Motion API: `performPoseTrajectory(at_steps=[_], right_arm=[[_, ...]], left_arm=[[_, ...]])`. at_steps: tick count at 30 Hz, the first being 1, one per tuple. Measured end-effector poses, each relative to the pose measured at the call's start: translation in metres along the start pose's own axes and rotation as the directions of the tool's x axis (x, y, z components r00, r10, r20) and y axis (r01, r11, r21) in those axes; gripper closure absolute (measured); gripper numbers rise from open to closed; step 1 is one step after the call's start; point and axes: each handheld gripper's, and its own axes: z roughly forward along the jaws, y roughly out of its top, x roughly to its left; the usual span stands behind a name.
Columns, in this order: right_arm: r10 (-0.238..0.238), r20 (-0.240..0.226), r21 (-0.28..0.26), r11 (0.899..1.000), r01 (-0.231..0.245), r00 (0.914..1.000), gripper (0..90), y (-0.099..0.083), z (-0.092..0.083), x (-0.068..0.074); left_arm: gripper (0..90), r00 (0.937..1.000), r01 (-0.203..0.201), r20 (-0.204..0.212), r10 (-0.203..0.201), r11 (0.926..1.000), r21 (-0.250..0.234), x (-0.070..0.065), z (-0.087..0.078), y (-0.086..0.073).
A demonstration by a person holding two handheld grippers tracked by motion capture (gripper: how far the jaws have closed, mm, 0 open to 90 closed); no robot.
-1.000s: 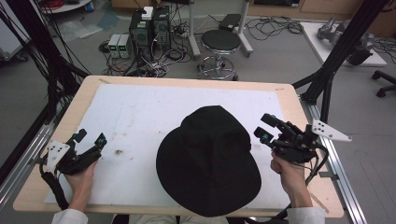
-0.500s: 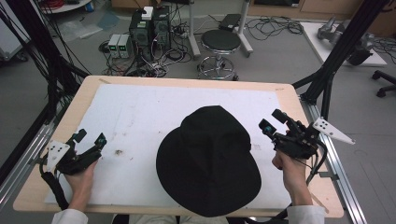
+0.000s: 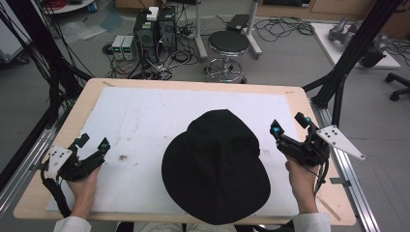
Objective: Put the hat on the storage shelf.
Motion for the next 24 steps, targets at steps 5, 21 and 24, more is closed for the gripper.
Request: performPoseTrajectory(at_steps=[5, 21, 24], right_arm=[[-0.08, 0.09, 0.02, 0.997, 0.078, 0.9928, 12.4, -0.002, 0.0, 0.007], [0.0, 0.129, 0.005, 1.0, 0.0, 0.9917, 12.7, -0.028, -0.007, 0.001], [-0.006, 0.15, 0.013, 1.0, 0.005, 0.9887, 12.6, -0.037, -0.009, 0.0]], left_arm=[[25.8, 1.0, 0.001, -0.002, -0.001, 1.0, -0.002, 0.0, 0.0, 0.0], [25.8, 1.0, 0.005, 0.006, -0.004, 1.0, -0.003, -0.004, -0.005, -0.001], [25.8, 1.0, -0.001, 0.006, 0.001, 1.0, -0.004, -0.006, -0.008, -0.001]])
